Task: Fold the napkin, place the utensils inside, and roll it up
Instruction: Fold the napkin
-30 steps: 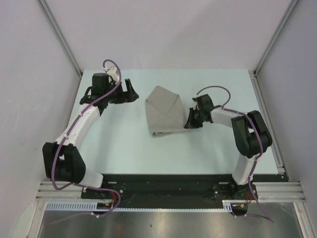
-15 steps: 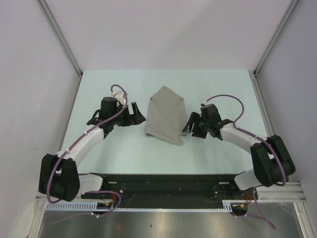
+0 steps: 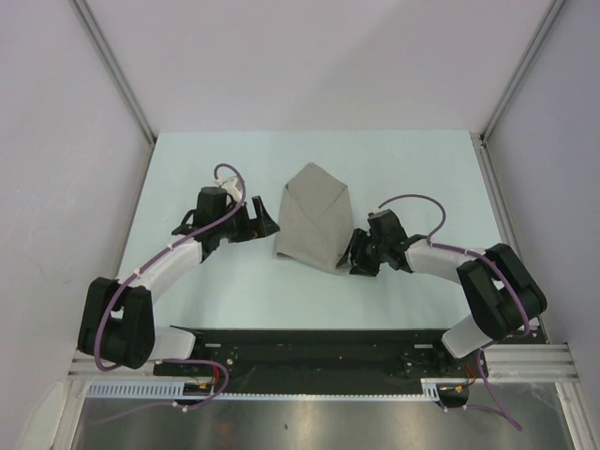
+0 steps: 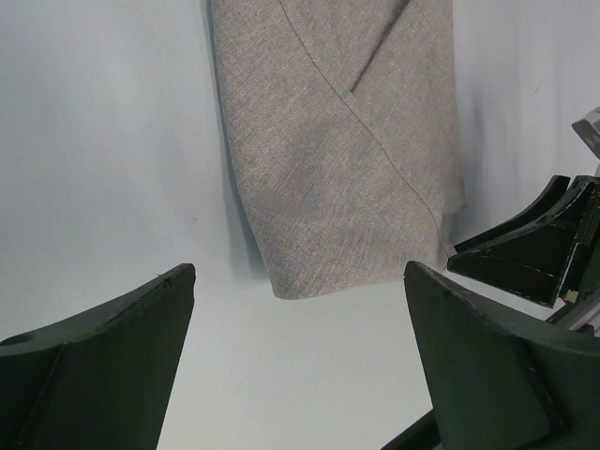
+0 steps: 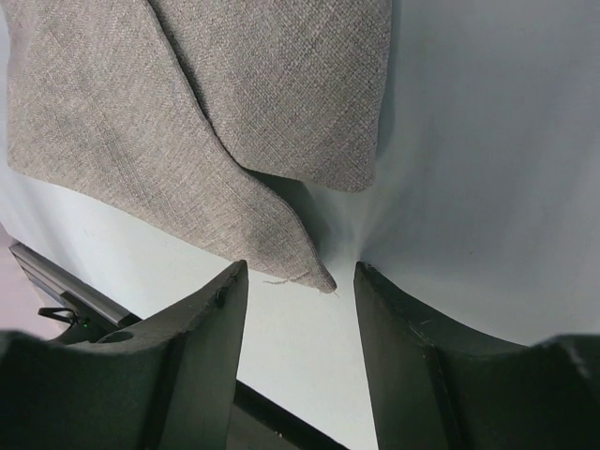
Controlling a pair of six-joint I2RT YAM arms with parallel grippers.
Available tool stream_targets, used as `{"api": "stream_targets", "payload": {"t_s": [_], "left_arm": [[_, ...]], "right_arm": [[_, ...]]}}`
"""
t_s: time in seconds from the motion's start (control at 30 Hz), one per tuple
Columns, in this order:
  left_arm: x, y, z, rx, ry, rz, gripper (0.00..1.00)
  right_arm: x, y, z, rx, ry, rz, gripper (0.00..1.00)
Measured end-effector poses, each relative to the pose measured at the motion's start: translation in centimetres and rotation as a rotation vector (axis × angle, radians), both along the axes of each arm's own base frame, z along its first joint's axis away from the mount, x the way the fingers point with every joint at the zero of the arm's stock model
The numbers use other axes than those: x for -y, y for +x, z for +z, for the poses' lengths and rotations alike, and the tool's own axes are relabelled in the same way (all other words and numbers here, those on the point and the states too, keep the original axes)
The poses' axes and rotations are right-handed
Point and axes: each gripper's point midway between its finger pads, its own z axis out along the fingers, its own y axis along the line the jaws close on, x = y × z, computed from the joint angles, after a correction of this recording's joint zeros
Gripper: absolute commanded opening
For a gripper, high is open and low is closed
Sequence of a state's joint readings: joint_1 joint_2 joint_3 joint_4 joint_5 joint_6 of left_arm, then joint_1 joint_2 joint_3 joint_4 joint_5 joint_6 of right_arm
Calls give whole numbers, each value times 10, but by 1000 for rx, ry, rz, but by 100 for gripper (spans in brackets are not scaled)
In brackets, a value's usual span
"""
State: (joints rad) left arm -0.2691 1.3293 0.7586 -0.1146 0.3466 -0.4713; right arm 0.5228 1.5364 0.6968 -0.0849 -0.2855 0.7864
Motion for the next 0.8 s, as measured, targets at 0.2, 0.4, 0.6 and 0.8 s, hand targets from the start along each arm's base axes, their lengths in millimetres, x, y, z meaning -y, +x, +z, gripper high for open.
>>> {"api": "stream_targets", "payload": {"t_s": [0.2, 0.4, 0.6, 0.8], "left_arm": [[0, -1, -1, -3, 1, 0, 98], [0, -1, -2, -5, 2, 1, 98], [-1, -1, -2, -5, 3, 1, 99], [-1, -1, -2, -5, 4, 2, 99]], "right_arm": [[-8, -1, -6, -23, 20, -1, 22], [-11, -4, -12, -48, 19, 0, 0], [-20, 14, 12, -2, 13, 31, 0], [-31, 56, 64, 148, 20, 66, 0]]}}
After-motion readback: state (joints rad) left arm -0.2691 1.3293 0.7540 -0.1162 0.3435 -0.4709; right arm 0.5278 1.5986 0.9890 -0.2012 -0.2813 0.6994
